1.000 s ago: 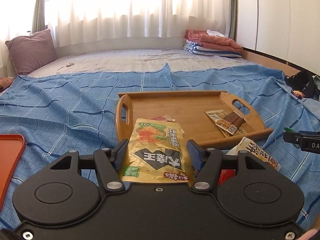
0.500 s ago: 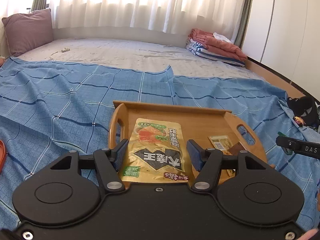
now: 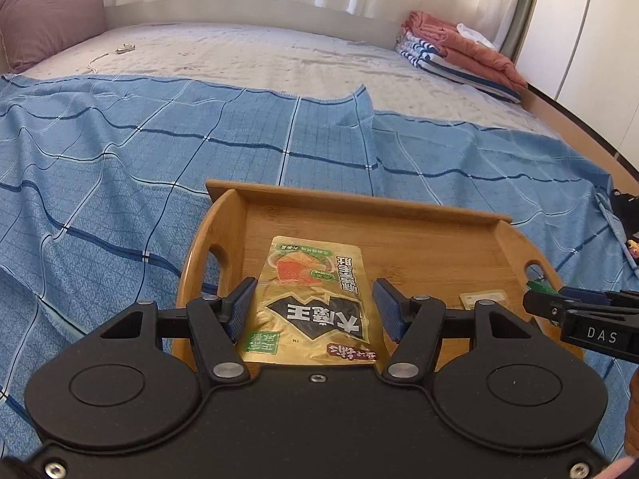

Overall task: Organize snacks
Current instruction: 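Carry the gold packet and green packet up over the wooden tray, then open both grippers to drop the gold and green packets onto the tray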

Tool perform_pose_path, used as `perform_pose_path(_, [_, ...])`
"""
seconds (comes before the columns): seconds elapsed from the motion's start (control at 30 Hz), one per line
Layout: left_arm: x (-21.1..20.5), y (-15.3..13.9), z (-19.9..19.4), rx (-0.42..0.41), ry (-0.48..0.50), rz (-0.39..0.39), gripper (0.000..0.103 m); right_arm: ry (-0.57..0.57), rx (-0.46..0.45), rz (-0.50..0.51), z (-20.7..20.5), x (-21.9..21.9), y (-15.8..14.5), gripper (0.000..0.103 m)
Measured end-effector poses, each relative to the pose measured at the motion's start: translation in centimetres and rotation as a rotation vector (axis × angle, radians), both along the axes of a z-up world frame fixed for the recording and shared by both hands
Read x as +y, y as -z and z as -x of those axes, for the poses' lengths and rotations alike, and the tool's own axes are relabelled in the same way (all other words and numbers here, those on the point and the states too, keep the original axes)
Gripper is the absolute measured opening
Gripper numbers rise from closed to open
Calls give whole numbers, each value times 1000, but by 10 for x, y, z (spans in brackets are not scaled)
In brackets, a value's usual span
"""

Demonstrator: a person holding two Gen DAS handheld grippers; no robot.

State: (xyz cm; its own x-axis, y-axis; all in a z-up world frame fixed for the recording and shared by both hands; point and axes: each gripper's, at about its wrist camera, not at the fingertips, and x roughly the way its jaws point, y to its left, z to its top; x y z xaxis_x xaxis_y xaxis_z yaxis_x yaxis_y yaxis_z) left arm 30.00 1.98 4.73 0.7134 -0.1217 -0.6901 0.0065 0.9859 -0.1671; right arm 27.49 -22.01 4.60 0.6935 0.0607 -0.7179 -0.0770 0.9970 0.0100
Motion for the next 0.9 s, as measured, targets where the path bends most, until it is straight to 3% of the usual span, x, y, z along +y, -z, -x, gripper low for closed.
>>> perform_pose_path(0.3, [-8, 20, -16, 2, 10, -37, 60, -61, 19, 70, -17, 26, 20, 55])
perform_pose_path(0.9, [-7, 36, -20, 14, 9, -58, 60, -62, 8, 63, -19, 26, 30, 56])
